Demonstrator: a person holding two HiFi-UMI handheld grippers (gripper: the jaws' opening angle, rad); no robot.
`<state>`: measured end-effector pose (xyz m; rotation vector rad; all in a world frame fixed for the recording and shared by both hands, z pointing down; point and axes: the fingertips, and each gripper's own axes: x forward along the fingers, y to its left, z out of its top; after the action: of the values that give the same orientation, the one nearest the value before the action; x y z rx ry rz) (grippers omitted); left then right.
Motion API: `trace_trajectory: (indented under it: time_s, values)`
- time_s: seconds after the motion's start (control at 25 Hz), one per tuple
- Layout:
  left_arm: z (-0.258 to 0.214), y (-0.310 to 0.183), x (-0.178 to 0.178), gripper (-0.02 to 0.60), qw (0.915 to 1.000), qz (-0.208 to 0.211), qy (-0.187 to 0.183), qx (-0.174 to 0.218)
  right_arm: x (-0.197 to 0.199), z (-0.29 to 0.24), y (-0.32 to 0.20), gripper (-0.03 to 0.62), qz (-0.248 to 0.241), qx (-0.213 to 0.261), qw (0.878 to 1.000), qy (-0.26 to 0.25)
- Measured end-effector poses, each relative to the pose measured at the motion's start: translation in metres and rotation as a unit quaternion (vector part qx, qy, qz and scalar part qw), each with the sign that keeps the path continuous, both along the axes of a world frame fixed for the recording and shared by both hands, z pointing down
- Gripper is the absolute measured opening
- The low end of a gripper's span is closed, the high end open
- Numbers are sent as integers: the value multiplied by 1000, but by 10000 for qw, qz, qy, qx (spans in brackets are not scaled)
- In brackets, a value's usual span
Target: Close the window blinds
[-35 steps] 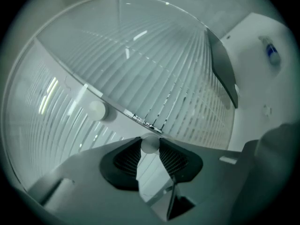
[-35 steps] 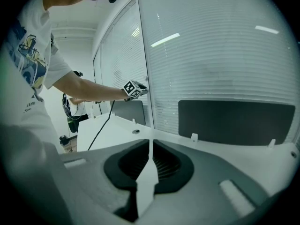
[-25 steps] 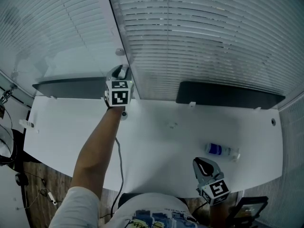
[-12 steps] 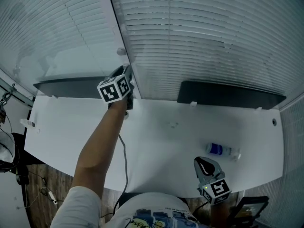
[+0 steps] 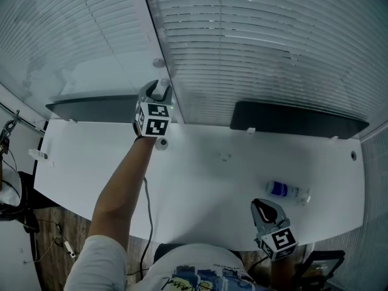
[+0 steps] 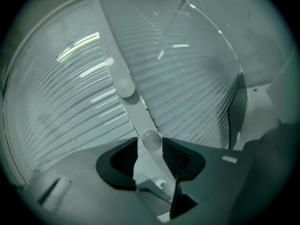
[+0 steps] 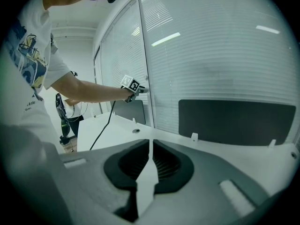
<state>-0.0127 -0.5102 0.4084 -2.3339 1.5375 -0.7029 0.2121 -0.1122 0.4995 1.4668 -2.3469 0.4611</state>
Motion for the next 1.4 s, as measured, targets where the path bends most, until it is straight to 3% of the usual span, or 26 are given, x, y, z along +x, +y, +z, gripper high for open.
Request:
trace_trajectory:
  time_s: [0.08, 0.16, 0.28, 0.4, 0.52, 0.64, 0.72, 0.8, 0.92, 1.0, 1.08, 1.16, 1.28, 1.4]
  values:
    - [2, 2, 2, 170, 9967, 167, -749, 263, -1, 0, 0, 14, -8, -5, 10000, -4]
    - [3, 4, 6, 170, 9861, 361, -1520, 571, -2, 0, -1, 14, -15, -5, 10000, -7]
    - [5, 3, 11, 170, 9594, 584, -2579, 984, -2, -1, -1, 14, -12, -8, 10000, 0]
    - [11, -1, 14, 169, 9256, 730, -3508, 1219, -2, 0, -1, 14, -6, -14, 10000, 7]
    - [15, -2, 15, 152, 9045, 817, -3964, 1345, -2, 0, -1, 14, -2, -17, 10000, 7]
    - [14, -3, 16, 118, 9049, 800, -3951, 1367, 0, 1, -1, 14, 15, -24, 10000, 20]
    - [12, -2, 16, 120, 9182, 752, -3671, 1286, 1, 2, 0, 14, 24, -44, 10000, 14]
    - [10, -3, 13, 126, 9429, 614, -3079, 1115, 0, 2, -1, 14, -10, -23, 10000, 11]
    - [6, -4, 10, 125, 9836, 307, -1662, 630, -3, -1, -3, 14, -45, 12, 10000, 38]
    - [4, -5, 7, 124, 9977, 87, -627, 258, -4, -2, -4, 14, -47, -8, 10000, 40]
    - [3, -6, 4, 124, 9995, -105, 306, -57, -5, -2, -4, 14, -67, -31, 10000, 55]
    - [1, -7, 1, 124, 9928, -271, 1119, -325, -5, -1, -4, 14, -83, -37, 9999, 68]
    - [0, -5, -1, 124, 9743, -463, 2108, -645, -4, -1, -4, 14, -82, -32, 9999, 81]
    - [1, -6, -1, 123, 9537, -579, 2824, -860, -2, 0, -2, 14, -52, -53, 9999, 84]
